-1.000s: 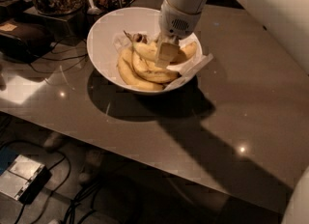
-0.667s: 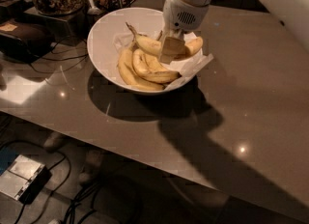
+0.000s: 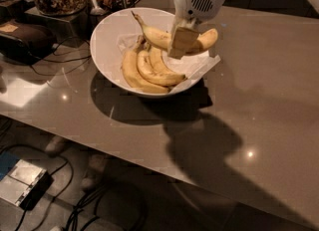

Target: Pick banana from white bowl

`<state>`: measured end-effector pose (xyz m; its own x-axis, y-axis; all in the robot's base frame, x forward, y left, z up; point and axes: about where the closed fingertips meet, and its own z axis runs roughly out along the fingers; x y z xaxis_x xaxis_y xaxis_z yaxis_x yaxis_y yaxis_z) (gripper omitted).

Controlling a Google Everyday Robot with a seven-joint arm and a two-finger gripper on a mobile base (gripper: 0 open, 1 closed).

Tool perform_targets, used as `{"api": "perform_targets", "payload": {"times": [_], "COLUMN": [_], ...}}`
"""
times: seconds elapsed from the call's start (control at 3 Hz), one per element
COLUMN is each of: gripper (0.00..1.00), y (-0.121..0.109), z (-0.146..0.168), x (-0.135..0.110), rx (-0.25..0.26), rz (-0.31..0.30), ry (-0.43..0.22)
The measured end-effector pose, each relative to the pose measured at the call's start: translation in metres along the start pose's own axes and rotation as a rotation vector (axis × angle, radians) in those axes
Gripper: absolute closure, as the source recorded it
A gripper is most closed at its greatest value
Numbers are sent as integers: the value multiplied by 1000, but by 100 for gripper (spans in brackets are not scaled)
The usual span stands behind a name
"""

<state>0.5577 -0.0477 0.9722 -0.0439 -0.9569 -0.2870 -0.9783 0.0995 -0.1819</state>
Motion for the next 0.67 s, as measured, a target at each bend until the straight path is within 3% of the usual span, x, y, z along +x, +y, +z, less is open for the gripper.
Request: {"api": "perform_targets", "payload": {"times": [0.67], "gripper": [100], "y": [31], "z": [-19], "x": [32], "rx": [-18], "rz": [101], "ry": [2]}}
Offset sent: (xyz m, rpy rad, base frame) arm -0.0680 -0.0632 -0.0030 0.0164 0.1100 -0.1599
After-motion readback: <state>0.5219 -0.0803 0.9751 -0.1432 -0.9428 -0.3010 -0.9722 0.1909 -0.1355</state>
